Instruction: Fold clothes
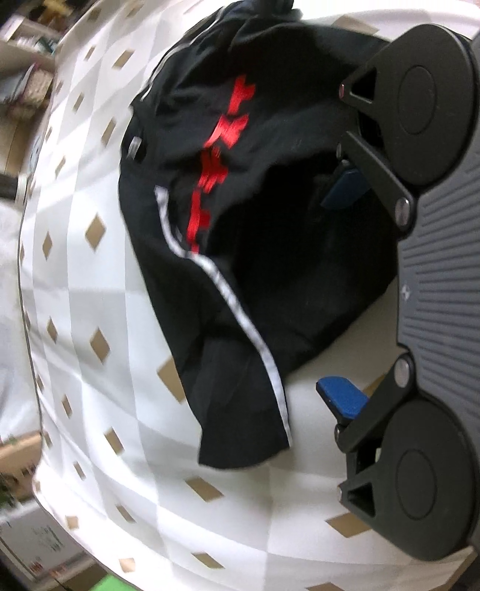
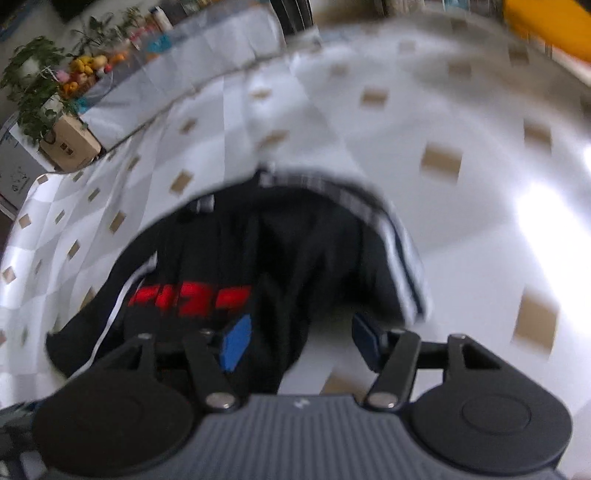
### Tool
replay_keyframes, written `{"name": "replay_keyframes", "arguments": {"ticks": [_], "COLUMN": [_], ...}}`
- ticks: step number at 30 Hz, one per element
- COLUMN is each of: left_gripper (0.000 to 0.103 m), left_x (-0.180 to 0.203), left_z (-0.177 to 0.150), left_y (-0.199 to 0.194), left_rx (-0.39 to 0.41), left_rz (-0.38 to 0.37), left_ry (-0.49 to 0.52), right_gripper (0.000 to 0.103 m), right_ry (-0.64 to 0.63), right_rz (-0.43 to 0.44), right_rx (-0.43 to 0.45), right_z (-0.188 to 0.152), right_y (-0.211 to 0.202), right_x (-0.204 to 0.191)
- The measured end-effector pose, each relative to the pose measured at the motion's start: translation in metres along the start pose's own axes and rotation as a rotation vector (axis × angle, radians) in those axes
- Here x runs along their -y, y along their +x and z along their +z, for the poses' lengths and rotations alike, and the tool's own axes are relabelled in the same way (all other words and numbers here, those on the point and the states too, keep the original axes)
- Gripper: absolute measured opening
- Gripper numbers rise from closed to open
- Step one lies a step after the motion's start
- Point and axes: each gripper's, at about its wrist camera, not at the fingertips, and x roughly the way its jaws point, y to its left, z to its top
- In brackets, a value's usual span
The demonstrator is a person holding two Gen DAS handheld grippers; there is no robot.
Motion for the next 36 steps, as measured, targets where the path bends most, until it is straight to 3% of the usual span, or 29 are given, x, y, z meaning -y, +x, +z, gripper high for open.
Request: {"name": "replay_keyframes", "arguments": {"ticks": [9, 13, 16, 20, 24, 27, 28, 29, 31, 33, 36], "left_gripper": [0.098, 0.098, 0.098, 0.099, 0.099, 0.099, 0.1, 0.1, 0.101, 0.101, 0.1], "left_x": [0.012, 0.013, 0.014, 0.014, 0.012, 0.009, 0.009, 0.009, 0.011, 0.01, -0.004], "left_z": [-0.002, -0.004, -0.005, -0.007, -0.011, -0.016, -0.018, -0.021, -0.026, -0.029, -0.025], "left_y": [-0.002, 0.003, 0.007, 0.01, 0.013, 0.014, 0.013, 0.013, 0.011, 0.007, -0.004], "left_rx": [0.037, 0.027, 0.018, 0.009, -0.008, -0.034, -0.04, -0.046, -0.043, -0.032, -0.003], "left_rz": [-0.008, 0.004, 0.017, 0.053, 0.052, 0.028, 0.025, 0.022, 0.055, 0.084, 0.075], "left_ry": [0.045, 0.063, 0.073, 0.099, 0.096, 0.085, 0.087, 0.09, 0.131, 0.164, 0.125], "right_gripper": [0.057, 0.028, 0.012, 0.006, 0.006, 0.007, 0.012, 0.018, 0.041, 0.047, 0.056], "right_ry": [0.066, -0.031, -0.051, -0.221, -0.451, -0.574, -0.622, -0.618, -0.585, -0.478, -0.332], "right_rz": [0.17, 0.084, 0.073, -0.042, -0.203, -0.332, -0.374, -0.419, -0.479, -0.439, -0.358], "right_rx": [-0.128, -0.133, -0.117, -0.031, 0.066, 0.077, 0.059, 0.059, 0.051, 0.051, 0.112], "right_z": [-0.015, -0.017, -0.015, -0.011, -0.014, -0.019, -0.022, -0.024, -0.024, -0.016, -0.006], "right_y": [0.037, 0.047, 0.045, 0.032, 0.014, 0.012, 0.014, 0.013, 0.01, -0.006, -0.039], "right_x": [-0.014, -0.028, -0.029, -0.042, -0.059, -0.062, -0.062, -0.061, -0.056, -0.047, -0.036]}}
